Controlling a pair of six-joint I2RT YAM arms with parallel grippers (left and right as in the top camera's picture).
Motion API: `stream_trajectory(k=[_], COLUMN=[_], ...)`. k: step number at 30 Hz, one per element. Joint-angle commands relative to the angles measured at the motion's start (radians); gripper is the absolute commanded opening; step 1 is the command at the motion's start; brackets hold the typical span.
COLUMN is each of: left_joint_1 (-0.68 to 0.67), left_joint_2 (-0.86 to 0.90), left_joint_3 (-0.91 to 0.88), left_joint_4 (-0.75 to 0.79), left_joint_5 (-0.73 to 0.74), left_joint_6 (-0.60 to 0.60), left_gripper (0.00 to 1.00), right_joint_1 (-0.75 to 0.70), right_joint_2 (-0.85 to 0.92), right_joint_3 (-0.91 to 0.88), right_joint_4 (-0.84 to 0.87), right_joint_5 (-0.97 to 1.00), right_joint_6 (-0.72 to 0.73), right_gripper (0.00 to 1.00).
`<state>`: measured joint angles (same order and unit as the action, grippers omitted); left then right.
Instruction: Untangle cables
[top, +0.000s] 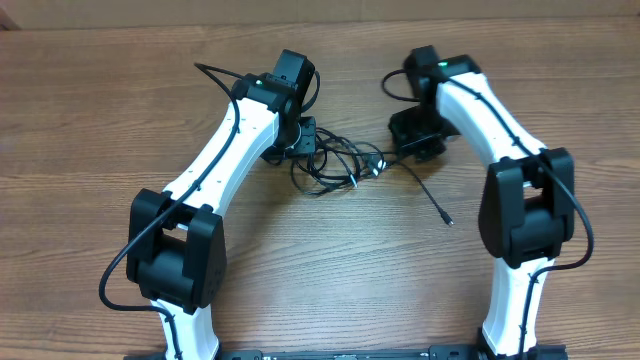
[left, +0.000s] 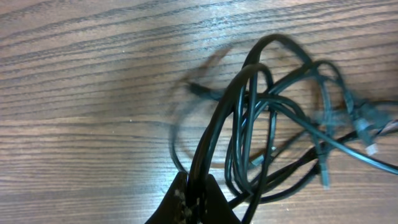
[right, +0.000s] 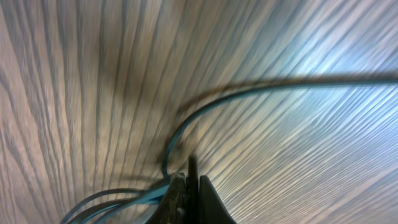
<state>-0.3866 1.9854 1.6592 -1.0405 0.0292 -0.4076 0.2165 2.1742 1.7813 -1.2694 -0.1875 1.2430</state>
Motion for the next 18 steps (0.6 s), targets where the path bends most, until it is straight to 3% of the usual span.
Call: stream_trajectory(k=[1, 13, 18], left_joint_1=[0.002, 0.002, 0.002], left_joint_2=[-0.011, -0.011, -0.011], left_joint_3=[-0.018, -0.021, -0.021], left_joint_4=[0.016, 0.043, 0.043], left_joint_5=[-0.04, -0.084, -0.1], left_joint_6=[0.031, 0.031, 0.035], left_gripper=[0.04, 0.04, 0.04], right_joint_1=[-0.088, -0.301, -0.364], right_joint_2=[-0.012, -0.012, -0.012], right_joint_3=[-0.008, -0.009, -0.016], right_joint_4=[-0.019, -0.098, -0.157], right_joint_5=[-0.014, 0.025, 0.138], right_joint_6=[-0.157, -0.193, -0.078], right_gripper=[0.04, 0.04, 0.04])
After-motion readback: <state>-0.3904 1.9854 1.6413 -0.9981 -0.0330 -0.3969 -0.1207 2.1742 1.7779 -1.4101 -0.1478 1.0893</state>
